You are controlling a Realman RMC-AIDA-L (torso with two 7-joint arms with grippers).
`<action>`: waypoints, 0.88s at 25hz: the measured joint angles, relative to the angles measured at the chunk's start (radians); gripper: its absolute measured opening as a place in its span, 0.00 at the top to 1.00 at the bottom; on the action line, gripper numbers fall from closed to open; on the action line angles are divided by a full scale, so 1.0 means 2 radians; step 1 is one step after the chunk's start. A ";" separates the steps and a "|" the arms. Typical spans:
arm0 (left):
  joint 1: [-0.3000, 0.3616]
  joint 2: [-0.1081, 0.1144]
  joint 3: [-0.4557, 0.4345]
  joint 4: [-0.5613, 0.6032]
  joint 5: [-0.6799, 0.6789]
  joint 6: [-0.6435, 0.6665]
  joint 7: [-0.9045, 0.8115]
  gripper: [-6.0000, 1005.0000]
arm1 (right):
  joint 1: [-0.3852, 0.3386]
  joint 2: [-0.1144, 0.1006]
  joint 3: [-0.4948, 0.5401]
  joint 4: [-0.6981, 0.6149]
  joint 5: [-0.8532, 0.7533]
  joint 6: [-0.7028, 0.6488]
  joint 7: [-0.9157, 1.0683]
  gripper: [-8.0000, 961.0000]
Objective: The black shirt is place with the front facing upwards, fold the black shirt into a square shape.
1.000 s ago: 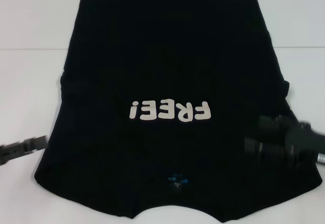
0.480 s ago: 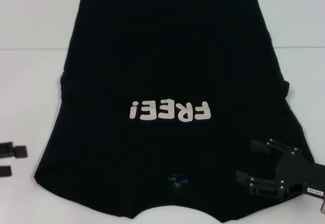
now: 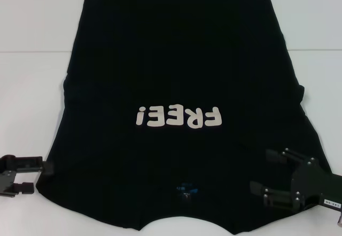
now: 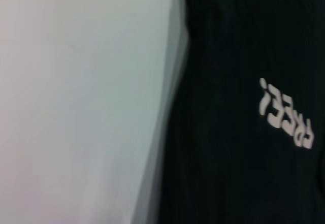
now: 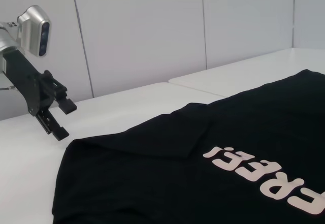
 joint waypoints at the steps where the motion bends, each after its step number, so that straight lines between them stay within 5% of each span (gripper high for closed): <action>1: 0.000 0.000 0.006 -0.001 0.000 -0.006 0.000 0.19 | -0.001 0.000 0.000 -0.001 0.000 -0.001 0.000 0.03; 22: -0.006 -0.018 0.021 -0.003 0.001 -0.050 -0.003 0.20 | -0.001 -0.001 0.000 -0.004 0.000 -0.004 0.003 0.03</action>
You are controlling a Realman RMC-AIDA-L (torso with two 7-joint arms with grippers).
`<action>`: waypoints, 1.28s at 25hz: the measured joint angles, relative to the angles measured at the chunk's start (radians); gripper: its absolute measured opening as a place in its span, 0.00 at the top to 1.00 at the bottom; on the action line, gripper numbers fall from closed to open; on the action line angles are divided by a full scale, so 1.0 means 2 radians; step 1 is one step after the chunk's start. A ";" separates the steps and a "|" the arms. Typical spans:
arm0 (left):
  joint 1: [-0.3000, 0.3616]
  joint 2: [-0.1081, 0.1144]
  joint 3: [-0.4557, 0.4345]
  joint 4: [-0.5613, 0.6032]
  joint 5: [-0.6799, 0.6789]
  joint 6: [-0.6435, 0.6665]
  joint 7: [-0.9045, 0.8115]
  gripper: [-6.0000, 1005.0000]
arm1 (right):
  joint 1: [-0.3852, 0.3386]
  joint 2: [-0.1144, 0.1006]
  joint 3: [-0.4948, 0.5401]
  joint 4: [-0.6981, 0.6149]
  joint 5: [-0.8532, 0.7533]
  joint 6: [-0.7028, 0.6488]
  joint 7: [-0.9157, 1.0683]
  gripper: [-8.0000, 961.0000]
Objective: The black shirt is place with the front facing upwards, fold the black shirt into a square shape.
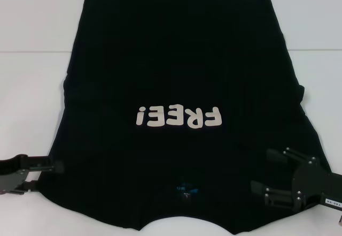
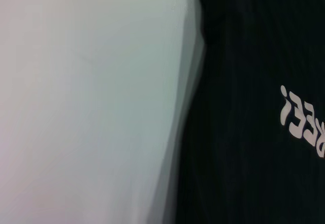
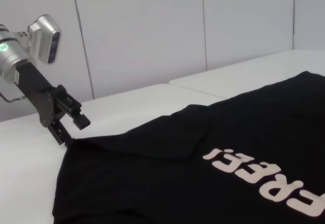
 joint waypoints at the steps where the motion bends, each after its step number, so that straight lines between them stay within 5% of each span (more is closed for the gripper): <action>1: -0.001 -0.001 0.000 0.000 0.000 0.000 0.000 0.20 | 0.000 0.000 0.000 0.000 0.000 0.000 0.000 0.03; 10: -0.011 -0.009 0.001 0.000 0.000 0.003 0.000 0.21 | 0.003 0.000 0.001 0.000 0.001 -0.001 0.000 0.03; 18: -0.009 -0.004 0.003 0.010 0.001 0.004 -0.003 0.21 | 0.003 -0.001 0.002 -0.001 0.004 -0.004 0.000 0.03; 24: -0.014 -0.004 0.020 0.012 0.022 0.002 -0.003 0.45 | 0.004 -0.001 0.002 -0.004 0.004 -0.007 0.000 0.03; 32: -0.011 -0.006 0.016 0.024 0.024 -0.002 -0.003 0.62 | 0.002 0.000 0.002 -0.006 0.004 -0.012 0.001 0.03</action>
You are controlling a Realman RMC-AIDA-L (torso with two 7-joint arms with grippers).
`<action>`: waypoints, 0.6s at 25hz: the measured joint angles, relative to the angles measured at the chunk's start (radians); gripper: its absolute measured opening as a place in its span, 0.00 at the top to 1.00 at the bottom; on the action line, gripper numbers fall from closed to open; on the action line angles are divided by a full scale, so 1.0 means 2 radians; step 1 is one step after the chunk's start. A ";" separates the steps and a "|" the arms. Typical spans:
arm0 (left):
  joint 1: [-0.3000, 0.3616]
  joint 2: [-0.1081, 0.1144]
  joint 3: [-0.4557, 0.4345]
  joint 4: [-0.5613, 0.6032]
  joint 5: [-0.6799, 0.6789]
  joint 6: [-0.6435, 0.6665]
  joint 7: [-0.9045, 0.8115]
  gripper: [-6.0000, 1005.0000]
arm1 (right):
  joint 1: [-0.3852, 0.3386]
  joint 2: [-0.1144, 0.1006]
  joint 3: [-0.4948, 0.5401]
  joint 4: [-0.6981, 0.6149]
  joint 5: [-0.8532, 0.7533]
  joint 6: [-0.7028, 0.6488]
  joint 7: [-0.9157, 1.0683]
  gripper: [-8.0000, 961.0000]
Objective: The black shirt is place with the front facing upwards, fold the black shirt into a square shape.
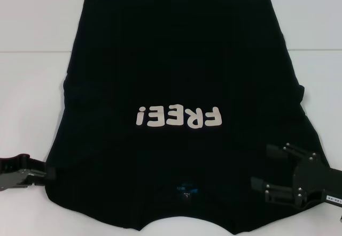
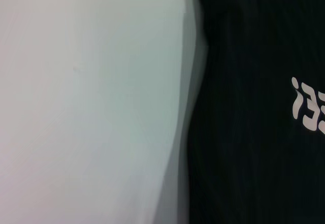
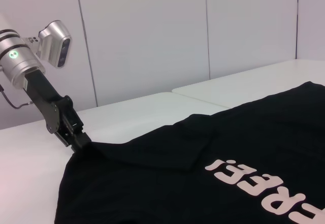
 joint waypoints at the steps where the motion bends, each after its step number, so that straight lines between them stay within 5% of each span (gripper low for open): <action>1: 0.000 -0.001 0.000 0.001 0.000 0.000 0.000 0.64 | 0.000 0.000 0.000 0.000 0.000 0.000 0.000 0.03; 3: 0.000 -0.001 0.001 0.001 0.001 -0.001 0.000 0.68 | 0.000 0.000 0.000 0.000 0.000 -0.001 0.000 0.03; 15: 0.001 -0.003 0.002 0.010 0.001 -0.002 0.003 0.57 | -0.002 0.000 0.003 -0.004 0.000 -0.009 0.000 0.03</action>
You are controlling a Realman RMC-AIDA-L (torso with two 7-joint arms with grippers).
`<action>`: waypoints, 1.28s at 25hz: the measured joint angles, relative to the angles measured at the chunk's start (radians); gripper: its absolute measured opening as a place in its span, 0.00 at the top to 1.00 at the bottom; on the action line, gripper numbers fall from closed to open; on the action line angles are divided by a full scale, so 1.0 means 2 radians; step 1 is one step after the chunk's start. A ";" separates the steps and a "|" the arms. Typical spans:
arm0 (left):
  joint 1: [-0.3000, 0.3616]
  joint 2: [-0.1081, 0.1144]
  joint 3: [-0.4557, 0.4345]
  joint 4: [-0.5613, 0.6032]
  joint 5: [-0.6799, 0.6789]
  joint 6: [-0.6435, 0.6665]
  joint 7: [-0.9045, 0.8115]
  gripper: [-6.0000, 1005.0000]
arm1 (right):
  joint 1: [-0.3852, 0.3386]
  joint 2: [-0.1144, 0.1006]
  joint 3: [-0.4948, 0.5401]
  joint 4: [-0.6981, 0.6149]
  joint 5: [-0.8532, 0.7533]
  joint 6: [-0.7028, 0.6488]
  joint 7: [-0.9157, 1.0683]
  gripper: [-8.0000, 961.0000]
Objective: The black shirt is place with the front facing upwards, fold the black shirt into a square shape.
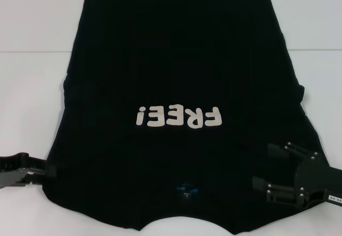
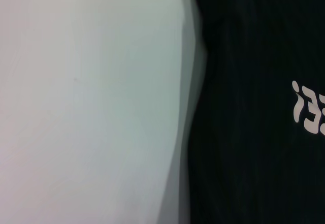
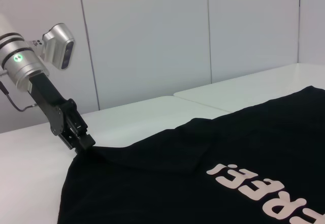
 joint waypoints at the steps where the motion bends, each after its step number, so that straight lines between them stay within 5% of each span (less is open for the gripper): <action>1: 0.000 0.000 0.001 0.000 0.000 0.000 0.001 0.57 | 0.000 0.000 0.000 -0.001 0.000 0.000 0.000 0.03; 6: 0.001 -0.002 0.000 0.005 -0.005 0.004 0.008 0.57 | -0.001 0.001 0.000 -0.002 0.000 0.000 0.001 0.03; 23: -0.001 -0.006 0.007 0.005 0.000 0.003 0.012 0.35 | -0.001 0.001 0.000 -0.002 0.000 -0.002 0.000 0.04; 28: -0.003 -0.013 0.038 0.017 0.000 -0.001 0.010 0.35 | 0.001 0.001 0.002 -0.002 0.000 -0.002 0.001 0.04; 32: -0.003 -0.023 0.058 0.041 0.007 -0.002 0.009 0.50 | 0.001 0.001 0.002 -0.002 0.000 -0.002 0.002 0.04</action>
